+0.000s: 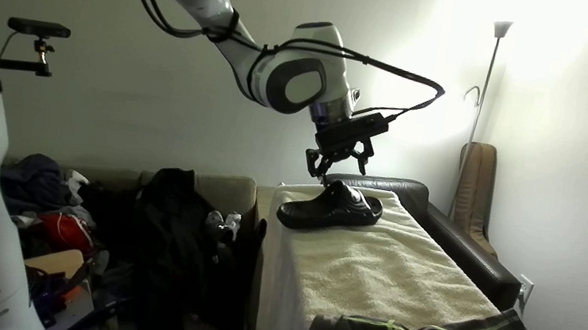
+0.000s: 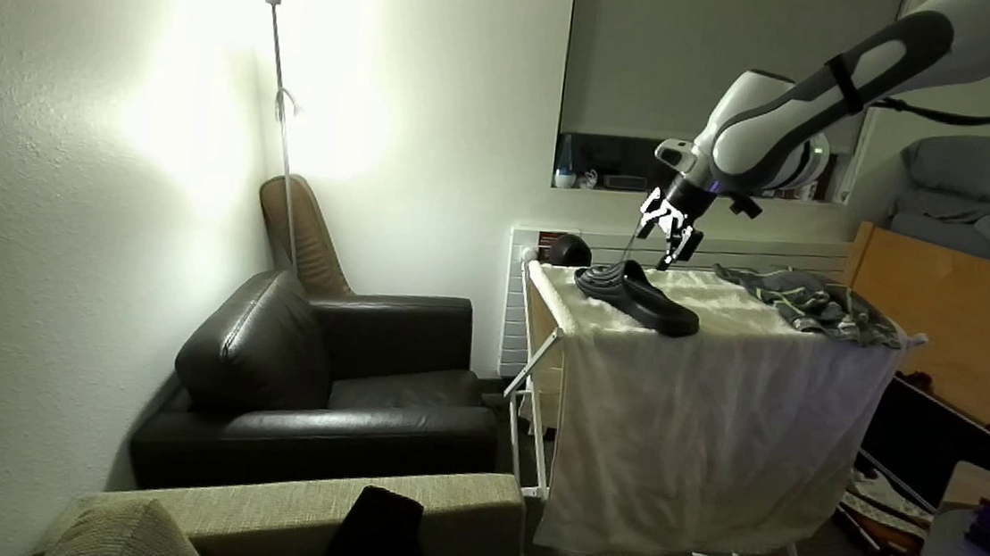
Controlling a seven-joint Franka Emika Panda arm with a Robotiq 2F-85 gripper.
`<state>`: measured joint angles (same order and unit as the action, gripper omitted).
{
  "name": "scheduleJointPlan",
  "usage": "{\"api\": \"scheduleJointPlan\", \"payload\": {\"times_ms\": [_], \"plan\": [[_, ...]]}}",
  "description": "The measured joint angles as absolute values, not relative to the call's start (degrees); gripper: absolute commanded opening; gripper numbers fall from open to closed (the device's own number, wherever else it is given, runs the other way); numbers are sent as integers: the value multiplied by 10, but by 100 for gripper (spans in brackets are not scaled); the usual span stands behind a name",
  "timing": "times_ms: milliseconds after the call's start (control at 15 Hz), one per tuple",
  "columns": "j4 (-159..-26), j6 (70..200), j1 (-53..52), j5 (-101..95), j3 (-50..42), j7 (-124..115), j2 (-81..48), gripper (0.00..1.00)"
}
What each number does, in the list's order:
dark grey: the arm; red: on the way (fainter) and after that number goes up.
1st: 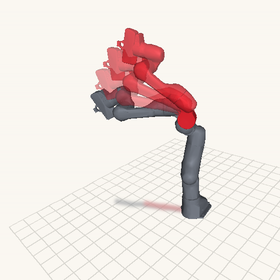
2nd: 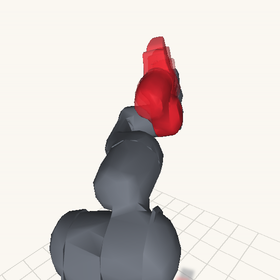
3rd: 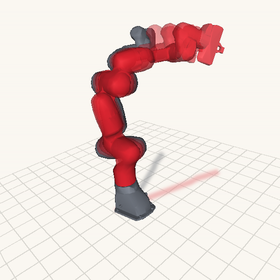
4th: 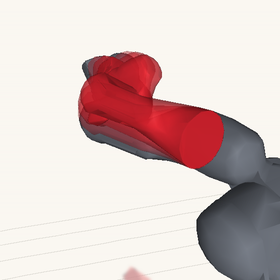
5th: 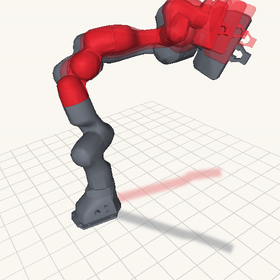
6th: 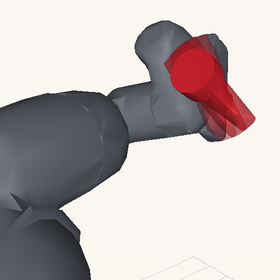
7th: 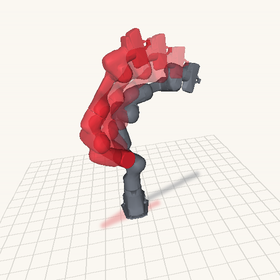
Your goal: Put the black flip flop on the sofa
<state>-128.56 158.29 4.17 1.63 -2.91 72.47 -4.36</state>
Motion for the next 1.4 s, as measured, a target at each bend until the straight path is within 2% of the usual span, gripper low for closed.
{"api": "scheduleJointPlan", "payload": {"times_ms": [467, 800, 867, 933, 1200, 1400], "plan": [[-1285, 1672, 43, -9, -29, 724, -111, 100], [-1284, 1753, 36, -117, -60, 684, -154, 100], [-1283, 1768, 25, -135, -80, 679, -160, 75], [-1282, 1780, 11, -150, -100, 673, -164, 74], [-1282, 1794, -36, -163, -154, 657, -172, 47], [-1285, 1793, -42, -156, -159, 629, -174, 28]]}}
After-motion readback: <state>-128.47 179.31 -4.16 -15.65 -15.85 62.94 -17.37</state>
